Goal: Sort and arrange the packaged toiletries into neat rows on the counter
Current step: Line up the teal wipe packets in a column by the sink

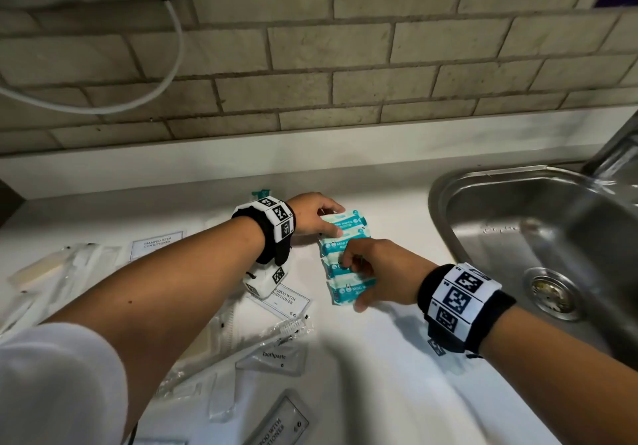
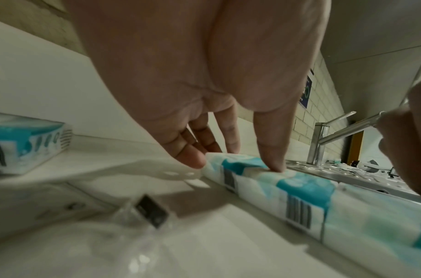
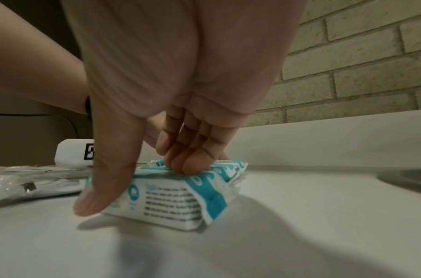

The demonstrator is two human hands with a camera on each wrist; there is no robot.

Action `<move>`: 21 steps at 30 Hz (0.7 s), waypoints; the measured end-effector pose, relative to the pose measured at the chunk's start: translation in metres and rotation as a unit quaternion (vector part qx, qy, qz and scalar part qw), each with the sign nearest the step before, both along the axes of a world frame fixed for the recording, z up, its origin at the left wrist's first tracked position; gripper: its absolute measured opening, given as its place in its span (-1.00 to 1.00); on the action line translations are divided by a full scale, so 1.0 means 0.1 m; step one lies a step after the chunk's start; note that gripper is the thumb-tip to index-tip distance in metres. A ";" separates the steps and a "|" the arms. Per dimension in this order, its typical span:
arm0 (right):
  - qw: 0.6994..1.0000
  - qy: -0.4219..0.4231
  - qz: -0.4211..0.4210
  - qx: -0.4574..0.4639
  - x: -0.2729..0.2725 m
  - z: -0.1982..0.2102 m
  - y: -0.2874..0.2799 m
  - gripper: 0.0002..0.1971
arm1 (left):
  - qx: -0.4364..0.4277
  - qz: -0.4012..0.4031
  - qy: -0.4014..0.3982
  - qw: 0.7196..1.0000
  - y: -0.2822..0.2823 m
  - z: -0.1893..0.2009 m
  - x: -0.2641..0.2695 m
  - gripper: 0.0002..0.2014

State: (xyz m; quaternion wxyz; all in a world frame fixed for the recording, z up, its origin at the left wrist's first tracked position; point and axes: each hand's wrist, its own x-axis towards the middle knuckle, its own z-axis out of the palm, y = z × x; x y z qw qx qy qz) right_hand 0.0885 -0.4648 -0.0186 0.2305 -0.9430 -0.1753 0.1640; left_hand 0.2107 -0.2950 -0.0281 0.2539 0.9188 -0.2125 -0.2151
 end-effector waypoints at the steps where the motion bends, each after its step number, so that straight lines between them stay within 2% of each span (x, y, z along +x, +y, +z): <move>1: 1.000 0.001 0.005 -0.004 0.01 0.00 0.00 -0.42 | 0.001 0.000 0.001 1.000 0.00 0.00 0.00 -0.44; 4: 1.000 -0.007 0.019 -0.019 0.02 0.02 -0.01 -0.41 | 0.006 -0.006 0.004 1.000 0.01 0.00 0.00 -0.44; 8: 0.994 -0.059 0.039 -0.079 0.05 0.03 0.00 -0.11 | 0.013 -0.019 -0.004 1.000 0.03 0.01 0.01 -0.44; 10: 0.996 -0.031 0.028 -0.083 0.08 0.04 0.01 0.02 | 0.016 -0.025 -0.012 1.000 0.04 0.01 0.00 -0.45; 14: 0.989 -0.012 0.048 -0.137 0.10 0.07 0.02 0.09 | -0.021 -0.003 0.023 1.000 0.11 0.06 0.01 -0.43; 16: 0.986 -0.020 0.060 -0.155 0.12 0.12 0.03 0.12 | -0.019 0.027 -0.014 0.999 0.23 0.12 0.08 -0.51; 19: 0.990 -0.042 0.044 -0.126 0.22 0.18 0.10 0.06 | 0.050 0.117 -0.126 0.984 0.50 0.24 0.23 -0.73; 21: 0.993 -0.041 0.022 -0.113 0.33 0.17 0.17 -0.04 | 0.113 0.162 -0.147 0.969 0.66 0.24 0.31 -0.64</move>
